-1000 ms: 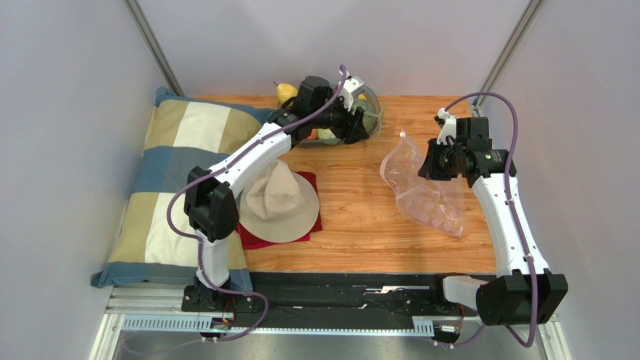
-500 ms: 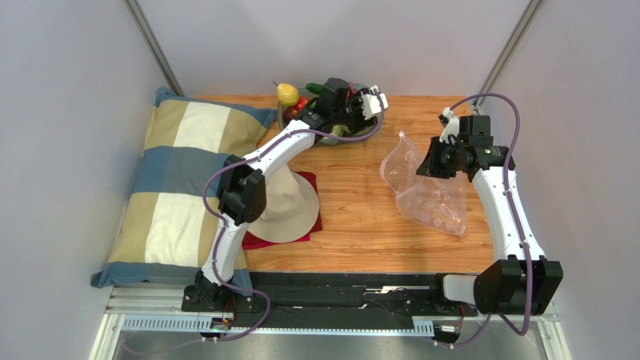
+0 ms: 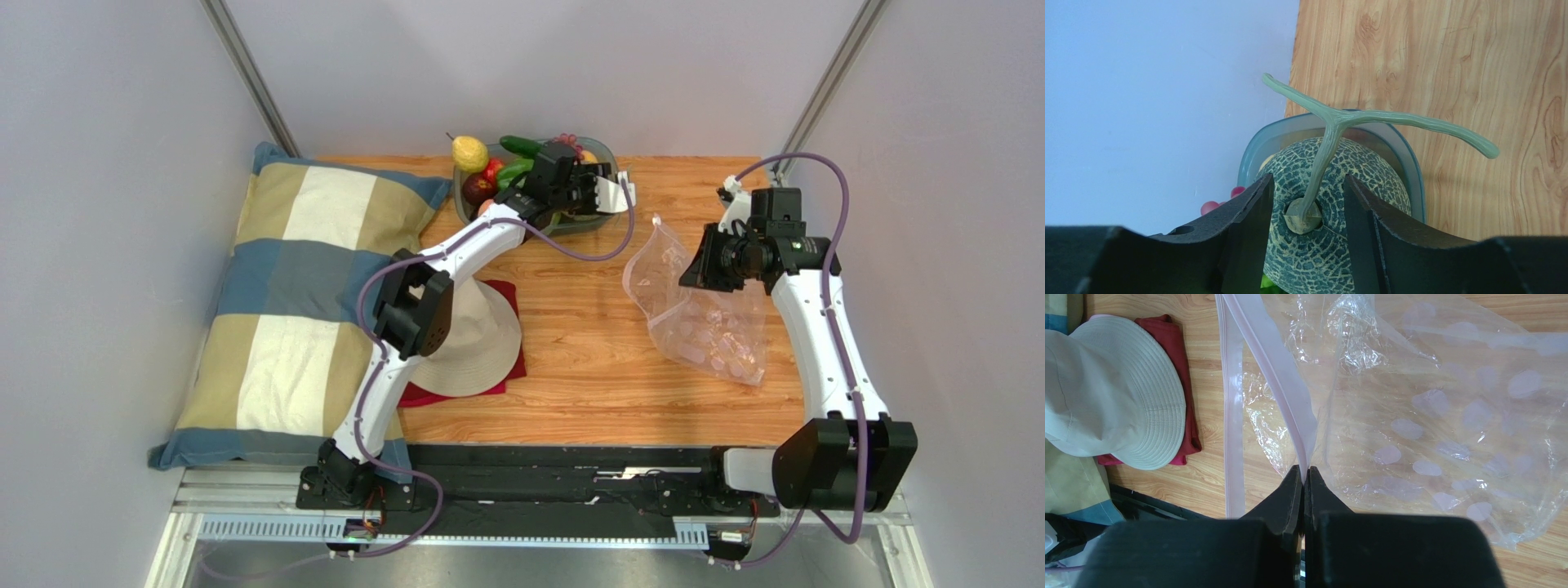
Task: Place the food in the zip-top bag and seal the zipper
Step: Pick up the fake fruit from the bin.
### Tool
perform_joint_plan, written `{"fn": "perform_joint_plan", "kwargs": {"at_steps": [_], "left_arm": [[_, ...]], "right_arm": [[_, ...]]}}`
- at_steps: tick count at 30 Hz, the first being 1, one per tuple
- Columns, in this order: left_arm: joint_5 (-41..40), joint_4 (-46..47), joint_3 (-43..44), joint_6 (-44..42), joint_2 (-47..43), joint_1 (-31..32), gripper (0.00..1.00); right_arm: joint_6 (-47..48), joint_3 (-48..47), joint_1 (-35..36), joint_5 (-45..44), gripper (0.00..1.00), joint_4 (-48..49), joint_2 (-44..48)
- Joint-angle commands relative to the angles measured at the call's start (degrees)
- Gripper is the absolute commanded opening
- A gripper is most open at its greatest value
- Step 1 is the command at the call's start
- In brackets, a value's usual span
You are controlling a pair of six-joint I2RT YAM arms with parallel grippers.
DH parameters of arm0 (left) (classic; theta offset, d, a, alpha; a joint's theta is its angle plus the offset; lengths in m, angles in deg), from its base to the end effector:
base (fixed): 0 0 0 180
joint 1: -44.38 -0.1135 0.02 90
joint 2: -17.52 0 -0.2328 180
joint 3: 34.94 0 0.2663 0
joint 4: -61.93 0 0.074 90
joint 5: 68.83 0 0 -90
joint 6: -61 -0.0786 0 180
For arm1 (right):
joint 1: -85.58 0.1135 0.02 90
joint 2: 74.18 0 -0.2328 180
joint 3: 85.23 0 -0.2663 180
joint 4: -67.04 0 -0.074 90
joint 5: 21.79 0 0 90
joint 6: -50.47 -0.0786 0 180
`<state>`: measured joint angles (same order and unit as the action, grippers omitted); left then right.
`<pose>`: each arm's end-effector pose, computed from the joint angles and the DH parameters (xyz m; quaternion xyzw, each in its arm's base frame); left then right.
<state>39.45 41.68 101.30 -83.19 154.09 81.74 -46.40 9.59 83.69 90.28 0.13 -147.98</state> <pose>0.4576 -0.3804 0.2198 0.6447 0.5013 -0.0469 0.5752 0.3000 0.0196 0.2685 0.0150 0.9390 0.1953 0.2826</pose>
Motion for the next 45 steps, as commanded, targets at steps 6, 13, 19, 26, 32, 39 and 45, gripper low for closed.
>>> {"fn": "perform_joint_plan", "kwargs": {"at_steps": [6,13,19,26,32,39,45], "left_arm": [[1.0,3.8,5.1,-2.5,3.1,0.5,0.47],[3.1,3.5,6.0,-1.6,3.9,1.0,0.45],[3.5,2.3,8.8,0.3,5.3,1.0,0.37],[3.3,1.2,9.5,0.8,5.0,1.4,0.15],[3.4,1.4,9.1,1.7,3.4,1.3,0.0],[4.7,2.7,9.1,5.4,0.4,1.3,0.0],[4.3,3.9,9.3,11.4,-4.3,0.0,0.0]], "right_arm": [[-0.8,-2.5,-0.6,1.6,0.0,1.2,-0.2],[-0.9,-2.8,-0.7,2.0,0.0,1.1,-0.8],[-0.9,-2.9,-1.0,2.4,0.0,1.0,-0.9],[-1.2,-3.0,-1.2,3.3,0.0,1.0,-1.3],[-1.6,-3.3,-1.3,4.5,0.0,1.0,-1.8],[-1.7,-3.5,-1.8,6.6,0.0,1.9,-1.3],[-4.4,-3.7,-1.8,11.2,0.0,4.7,-1.3]]}}
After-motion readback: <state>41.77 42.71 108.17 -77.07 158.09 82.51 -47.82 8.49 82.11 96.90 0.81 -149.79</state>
